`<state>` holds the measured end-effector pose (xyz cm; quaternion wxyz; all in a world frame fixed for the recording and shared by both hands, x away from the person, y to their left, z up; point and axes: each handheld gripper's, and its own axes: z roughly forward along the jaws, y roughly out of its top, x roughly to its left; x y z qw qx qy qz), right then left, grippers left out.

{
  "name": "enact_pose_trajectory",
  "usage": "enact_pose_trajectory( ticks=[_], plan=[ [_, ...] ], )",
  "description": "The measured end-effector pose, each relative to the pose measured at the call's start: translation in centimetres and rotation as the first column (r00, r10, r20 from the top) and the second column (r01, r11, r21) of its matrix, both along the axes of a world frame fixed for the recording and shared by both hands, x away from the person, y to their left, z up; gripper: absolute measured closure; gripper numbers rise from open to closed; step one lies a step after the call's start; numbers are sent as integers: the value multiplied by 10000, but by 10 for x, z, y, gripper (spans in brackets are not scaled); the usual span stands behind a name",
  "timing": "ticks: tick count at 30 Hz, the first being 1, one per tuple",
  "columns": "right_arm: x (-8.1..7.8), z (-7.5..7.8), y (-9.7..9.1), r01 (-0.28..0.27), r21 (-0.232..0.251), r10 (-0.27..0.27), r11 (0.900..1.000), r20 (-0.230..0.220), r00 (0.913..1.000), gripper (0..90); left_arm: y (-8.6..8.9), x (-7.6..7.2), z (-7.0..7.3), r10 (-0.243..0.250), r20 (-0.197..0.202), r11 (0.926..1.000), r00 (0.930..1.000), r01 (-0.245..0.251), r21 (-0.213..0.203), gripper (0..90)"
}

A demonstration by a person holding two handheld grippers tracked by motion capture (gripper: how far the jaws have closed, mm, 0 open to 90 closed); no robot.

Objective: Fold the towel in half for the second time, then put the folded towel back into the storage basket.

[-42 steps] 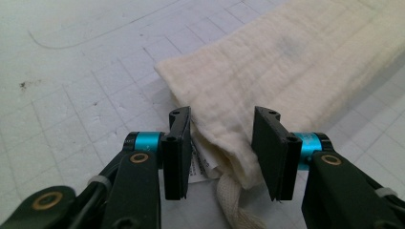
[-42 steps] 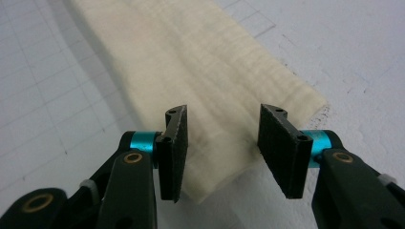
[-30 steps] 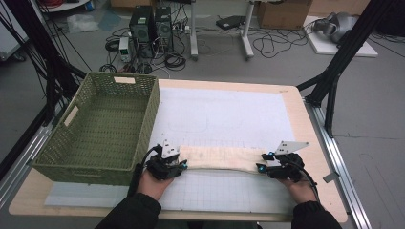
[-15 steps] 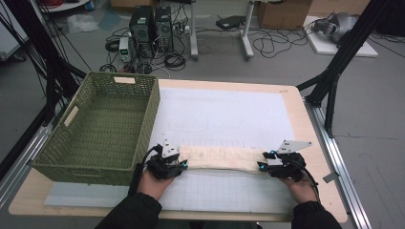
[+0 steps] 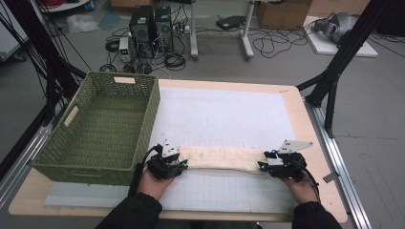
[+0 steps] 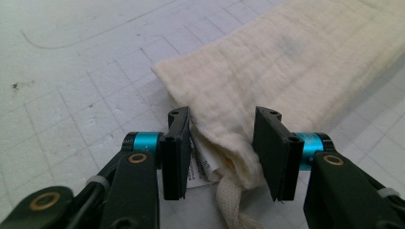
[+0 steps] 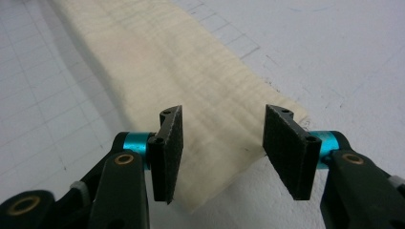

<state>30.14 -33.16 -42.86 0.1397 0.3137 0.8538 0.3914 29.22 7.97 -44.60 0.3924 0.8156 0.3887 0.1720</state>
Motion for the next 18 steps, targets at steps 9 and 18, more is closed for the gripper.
enact_pose_trajectory(
  ticks=[9, 18],
  plan=[
    [1, 4, -2, 444, 286, -447, 9986, 121, 9989, 481, 0, 0, 0, 39, 64, 10000, 10000, -40, 27, 560],
    [4, 5, -3, 880, 326, -883, 9956, 72, 9961, 507, 0, -5, 8, 472, 690, 9987, 9965, -457, -242, 559]
  ],
)
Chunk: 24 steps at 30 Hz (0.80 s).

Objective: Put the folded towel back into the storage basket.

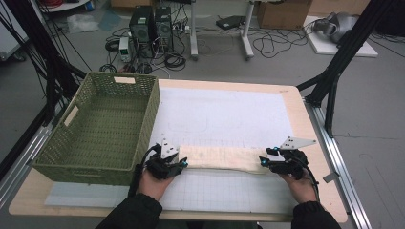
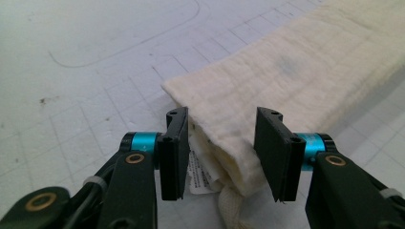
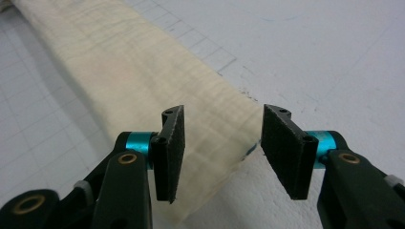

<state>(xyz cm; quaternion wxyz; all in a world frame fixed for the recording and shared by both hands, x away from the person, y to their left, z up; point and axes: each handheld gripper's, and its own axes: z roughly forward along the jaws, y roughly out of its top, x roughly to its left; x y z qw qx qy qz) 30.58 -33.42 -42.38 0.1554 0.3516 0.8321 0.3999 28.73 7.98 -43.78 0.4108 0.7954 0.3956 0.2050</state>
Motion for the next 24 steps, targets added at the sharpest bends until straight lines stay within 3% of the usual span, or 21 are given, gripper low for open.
enact_pose_trajectory(
  ticks=[6, 10, 16, 24],
  plan=[
    [2, -2, -6, 351, 250, -344, 9991, -307, 9989, 528, 2, 2, -1, 207, -111, 9997, 9997, -206, 100, 554],
    [4, -6, -6, 361, 22, -359, 9993, -695, 9969, 528, 0, 3, -4, 229, -332, 9989, 9992, -215, 416, 554],
    [4, -13, -3, 158, -314, -194, 9994, -1159, 9931, 523, -1, 5, -6, 300, -429, 9983, 9986, -278, 504, 546],
    [4, -16, -1, -10, -303, -37, 9995, -1536, 9881, 509, -2, 5, -8, 125, -554, 9996, 9984, -112, 250, 623]
  ],
)
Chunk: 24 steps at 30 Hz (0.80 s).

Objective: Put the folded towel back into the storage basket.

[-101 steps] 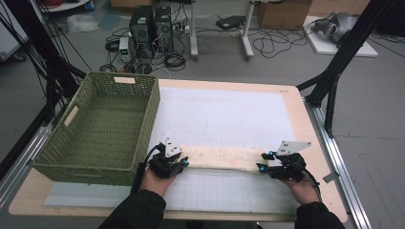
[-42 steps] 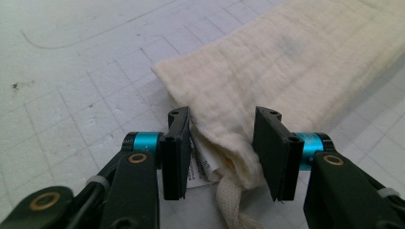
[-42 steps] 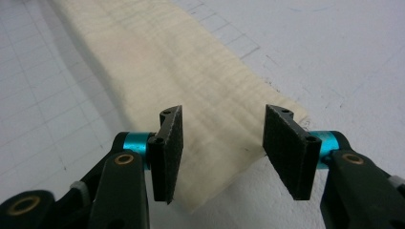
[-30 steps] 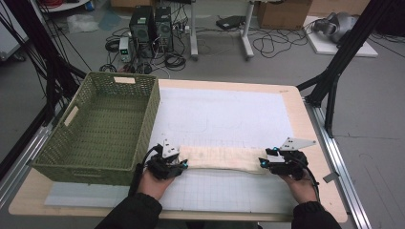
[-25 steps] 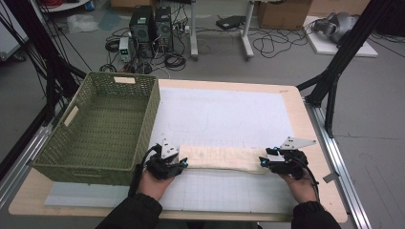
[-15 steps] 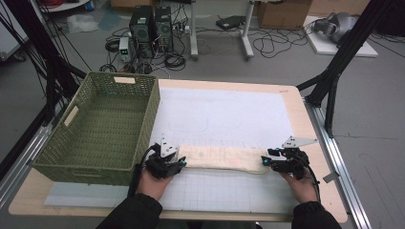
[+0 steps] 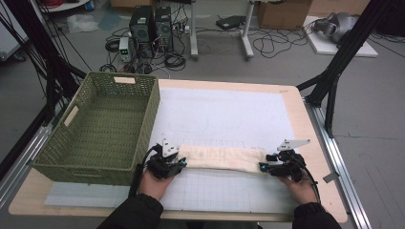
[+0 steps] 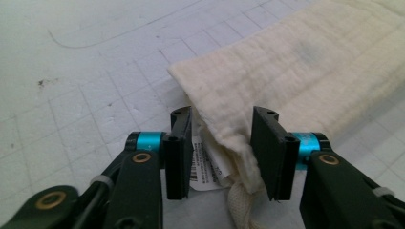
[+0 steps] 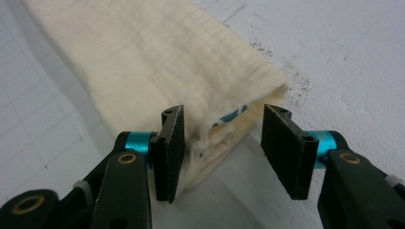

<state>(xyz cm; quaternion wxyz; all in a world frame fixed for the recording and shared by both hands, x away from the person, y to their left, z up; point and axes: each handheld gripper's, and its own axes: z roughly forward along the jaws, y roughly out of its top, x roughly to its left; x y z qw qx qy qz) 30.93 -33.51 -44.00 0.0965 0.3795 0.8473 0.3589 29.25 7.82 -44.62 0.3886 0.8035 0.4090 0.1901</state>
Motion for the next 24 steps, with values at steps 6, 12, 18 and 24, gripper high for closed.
enact_pose_trajectory(
  ticks=[6, 12, 18, 24],
  plan=[
    [-1, 0, 3, -366, 154, 369, 9992, -190, 9991, 670, -1, 1, 0, -87, -113, 9998, 9999, 85, -181, 735],
    [1, 0, 3, -727, 400, 741, 9965, -343, 9967, 791, -1, -4, 0, 182, 54, 9998, 9998, -182, -127, 831],
    [9, 1, 6, -906, 479, 925, 9947, -386, 9950, 795, -2, -20, 6, 396, 205, 9974, 9990, -408, 598, 837],
    [16, 1, 17, -1134, 360, 1145, 9929, -315, 9929, 747, 6, -28, 8, 646, 180, 9967, 9977, -654, 484, 800]
  ],
)
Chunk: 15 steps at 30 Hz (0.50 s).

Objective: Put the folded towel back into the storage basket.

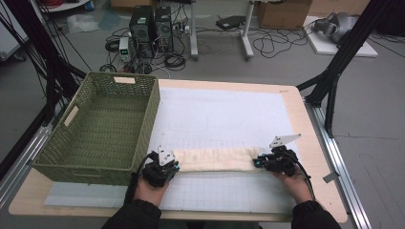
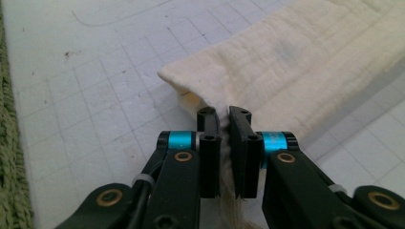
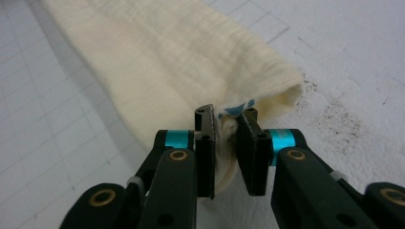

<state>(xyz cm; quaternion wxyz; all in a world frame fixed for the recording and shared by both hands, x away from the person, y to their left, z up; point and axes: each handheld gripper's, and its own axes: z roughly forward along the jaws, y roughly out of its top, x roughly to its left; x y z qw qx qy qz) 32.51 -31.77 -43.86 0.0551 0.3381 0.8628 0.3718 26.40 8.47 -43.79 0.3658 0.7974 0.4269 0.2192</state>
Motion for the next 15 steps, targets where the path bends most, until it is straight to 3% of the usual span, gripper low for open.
enact_pose_trajectory(
  ticks=[3, 6, 8, 11, 15],
  plan=[
    [-2, 4, -5, 309, 169, -315, 9994, 309, 9990, 673, 0, -1, 4, 93, 281, 9998, 9996, -88, -166, 697],
    [-6, 12, -11, 550, 517, -581, 9971, 607, 9965, 656, 1, -1, 10, 80, 449, 9992, 9990, -63, -383, 645],
    [-9, 16, -11, 606, 491, -645, 9970, 824, 9945, 656, 2, -1, 16, 35, 602, 9990, 9982, -8, -438, 626],
    [-9, 14, -9, 601, 137, -610, 9981, 742, 9954, 639, 1, 1, 25, -215, 859, 9981, 9961, 264, -563, 616],
    [-8, 11, -11, 763, 159, -770, 9970, 468, 9959, 590, -7, 10, 29, -851, 731, 9931, 9937, 905, -741, 598]
  ],
)
